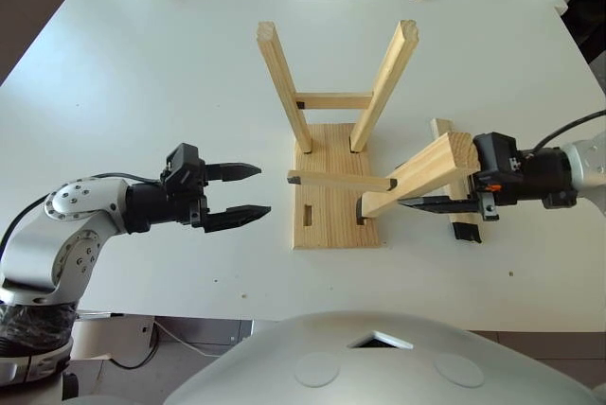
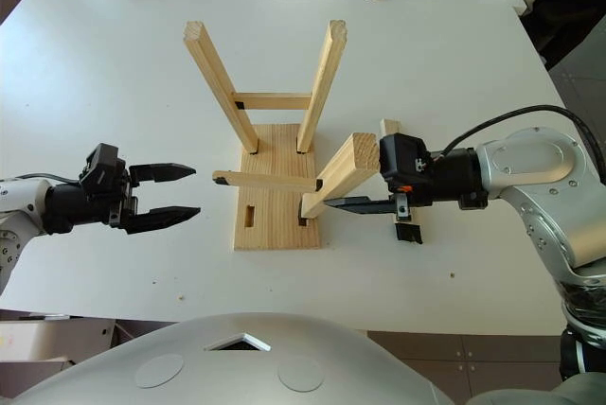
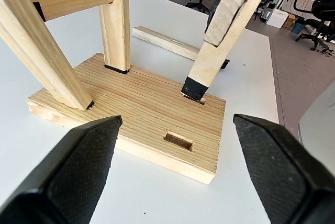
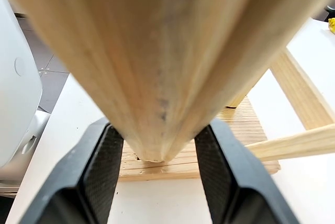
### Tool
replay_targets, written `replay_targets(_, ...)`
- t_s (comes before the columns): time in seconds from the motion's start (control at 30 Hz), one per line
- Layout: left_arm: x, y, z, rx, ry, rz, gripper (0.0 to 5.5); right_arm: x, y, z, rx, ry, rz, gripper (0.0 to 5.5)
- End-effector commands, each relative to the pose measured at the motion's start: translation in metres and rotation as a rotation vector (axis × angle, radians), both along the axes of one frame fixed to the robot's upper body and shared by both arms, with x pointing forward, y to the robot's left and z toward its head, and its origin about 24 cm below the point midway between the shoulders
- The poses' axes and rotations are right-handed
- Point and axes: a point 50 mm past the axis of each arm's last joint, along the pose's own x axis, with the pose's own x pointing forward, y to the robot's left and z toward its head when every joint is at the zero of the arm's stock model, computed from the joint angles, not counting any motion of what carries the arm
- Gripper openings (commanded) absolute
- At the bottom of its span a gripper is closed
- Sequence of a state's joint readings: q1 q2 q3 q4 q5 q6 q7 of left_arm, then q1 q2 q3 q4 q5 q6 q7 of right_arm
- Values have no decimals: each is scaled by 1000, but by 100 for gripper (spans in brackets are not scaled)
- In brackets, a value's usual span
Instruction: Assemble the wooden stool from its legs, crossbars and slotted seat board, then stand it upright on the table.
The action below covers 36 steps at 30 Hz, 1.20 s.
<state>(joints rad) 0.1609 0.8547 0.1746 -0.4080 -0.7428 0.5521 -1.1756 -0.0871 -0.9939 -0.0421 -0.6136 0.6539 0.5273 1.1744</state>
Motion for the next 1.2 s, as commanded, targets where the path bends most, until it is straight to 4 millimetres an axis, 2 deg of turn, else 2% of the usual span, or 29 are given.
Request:
replay_targets(0.03,2,0,2,7,-9,4,394,-1,-2,-2,-23,2,5,202)
replay_targets(0.47,4,-1,2,6,-11,-2,394,-10,1,-10,-33,48,50,202)
replay_targets(0.83,5,-1,2,9,-10,0,394,-10,2,-9,-32,47,56,202)
replay_targets(0.93,5,-2,1,7,-11,0,394,-9,3,-14,-36,50,52,202)
replay_targets(1.2,6,-5,2,7,-7,-18,394,-4,7,-44,-172,70,55,202)
